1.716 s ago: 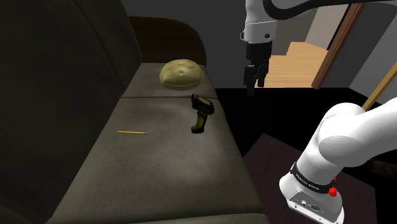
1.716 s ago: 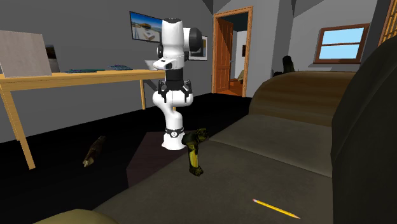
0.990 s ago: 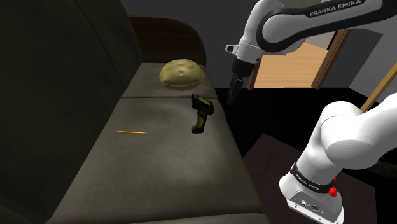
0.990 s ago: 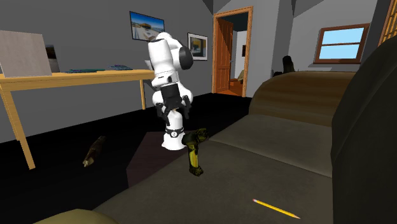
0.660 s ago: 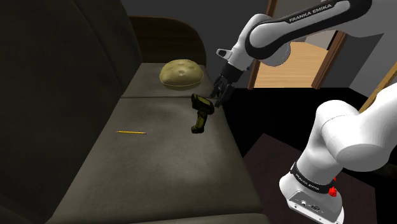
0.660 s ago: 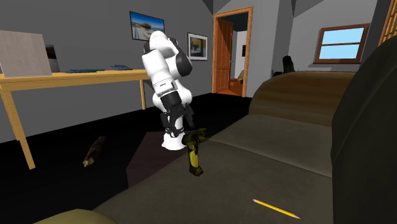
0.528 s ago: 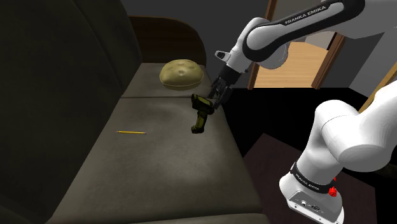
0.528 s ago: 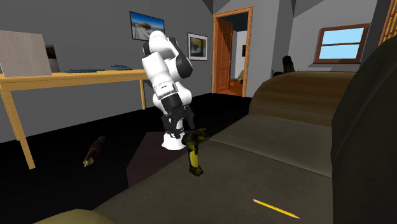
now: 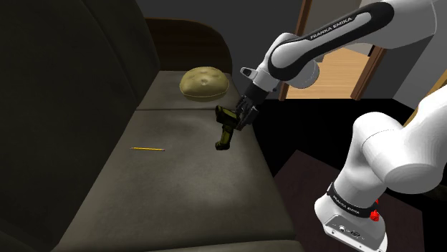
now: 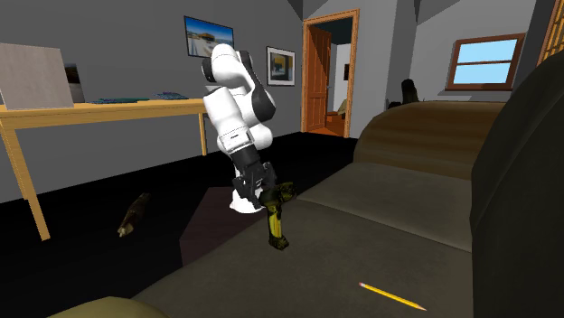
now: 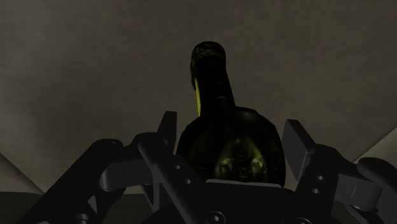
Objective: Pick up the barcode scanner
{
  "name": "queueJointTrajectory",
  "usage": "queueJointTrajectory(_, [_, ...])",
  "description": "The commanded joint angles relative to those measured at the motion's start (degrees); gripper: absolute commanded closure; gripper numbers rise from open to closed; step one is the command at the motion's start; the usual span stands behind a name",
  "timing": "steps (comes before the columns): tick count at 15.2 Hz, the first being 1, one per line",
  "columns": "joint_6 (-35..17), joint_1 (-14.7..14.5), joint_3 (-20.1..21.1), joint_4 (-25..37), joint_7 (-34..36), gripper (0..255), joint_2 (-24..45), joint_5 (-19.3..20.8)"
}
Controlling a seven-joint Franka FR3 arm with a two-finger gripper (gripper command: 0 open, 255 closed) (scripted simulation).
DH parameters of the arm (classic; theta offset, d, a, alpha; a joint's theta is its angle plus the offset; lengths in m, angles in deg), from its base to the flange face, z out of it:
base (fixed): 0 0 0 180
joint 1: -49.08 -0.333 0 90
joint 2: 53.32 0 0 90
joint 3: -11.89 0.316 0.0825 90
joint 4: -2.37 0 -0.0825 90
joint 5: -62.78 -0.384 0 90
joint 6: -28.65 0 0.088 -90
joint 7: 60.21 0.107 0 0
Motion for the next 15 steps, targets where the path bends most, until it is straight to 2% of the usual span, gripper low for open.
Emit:
queueJointTrajectory(1, [-0.2, -0.1, -0.1, -0.1, -0.1, 255, 0.1, -0.1])
queueJointTrajectory(9, [-0.2, -0.1, -0.1, -0.1, -0.2, 255, 0.2, -0.1])
queueJointTrajectory(15, [4.9, 2.0, 1.9, 2.2, 3.2, 255, -2.8, 2.4])
